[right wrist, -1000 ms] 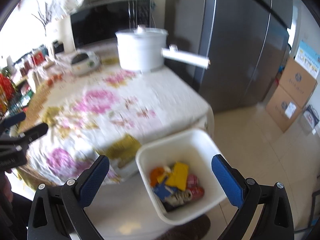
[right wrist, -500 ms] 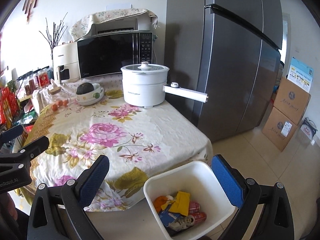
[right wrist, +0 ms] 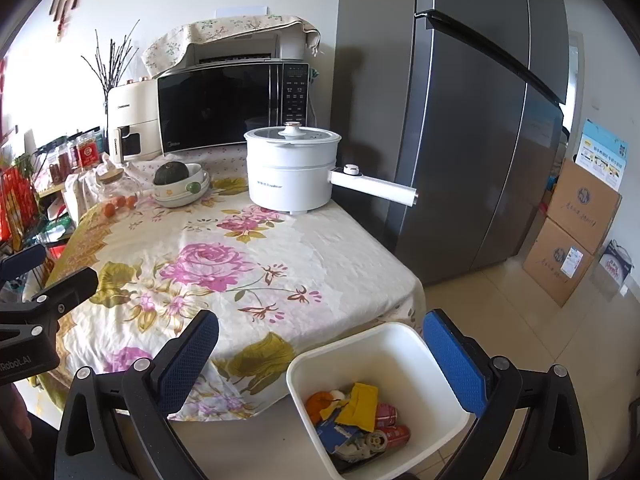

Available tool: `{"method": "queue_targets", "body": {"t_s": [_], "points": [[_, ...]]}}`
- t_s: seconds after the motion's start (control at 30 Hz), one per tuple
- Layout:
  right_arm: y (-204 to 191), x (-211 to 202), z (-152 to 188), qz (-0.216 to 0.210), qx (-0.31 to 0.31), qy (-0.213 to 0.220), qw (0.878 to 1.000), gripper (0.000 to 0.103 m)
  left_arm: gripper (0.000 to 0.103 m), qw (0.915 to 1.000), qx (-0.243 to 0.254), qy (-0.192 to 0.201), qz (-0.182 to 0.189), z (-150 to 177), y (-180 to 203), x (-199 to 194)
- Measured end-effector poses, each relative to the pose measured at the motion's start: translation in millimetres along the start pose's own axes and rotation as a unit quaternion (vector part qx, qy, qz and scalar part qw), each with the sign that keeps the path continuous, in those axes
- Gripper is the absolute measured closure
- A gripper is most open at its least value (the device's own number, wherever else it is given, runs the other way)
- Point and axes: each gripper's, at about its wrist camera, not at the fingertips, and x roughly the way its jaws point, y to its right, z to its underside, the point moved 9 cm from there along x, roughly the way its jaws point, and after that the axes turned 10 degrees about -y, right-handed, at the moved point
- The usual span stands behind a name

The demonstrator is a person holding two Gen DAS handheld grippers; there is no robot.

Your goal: Collect trash

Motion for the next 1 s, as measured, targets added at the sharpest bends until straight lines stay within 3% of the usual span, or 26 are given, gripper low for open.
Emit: {"method": "queue_targets", "body": {"t_s": [1.0], "points": [[1.5,-1.0,-0.8,0.003,0.003,-0.001,1.000,0.000,0.001,1.0000,0.002,-0.004,-0.001,0.7,1.0,1.1]]}}
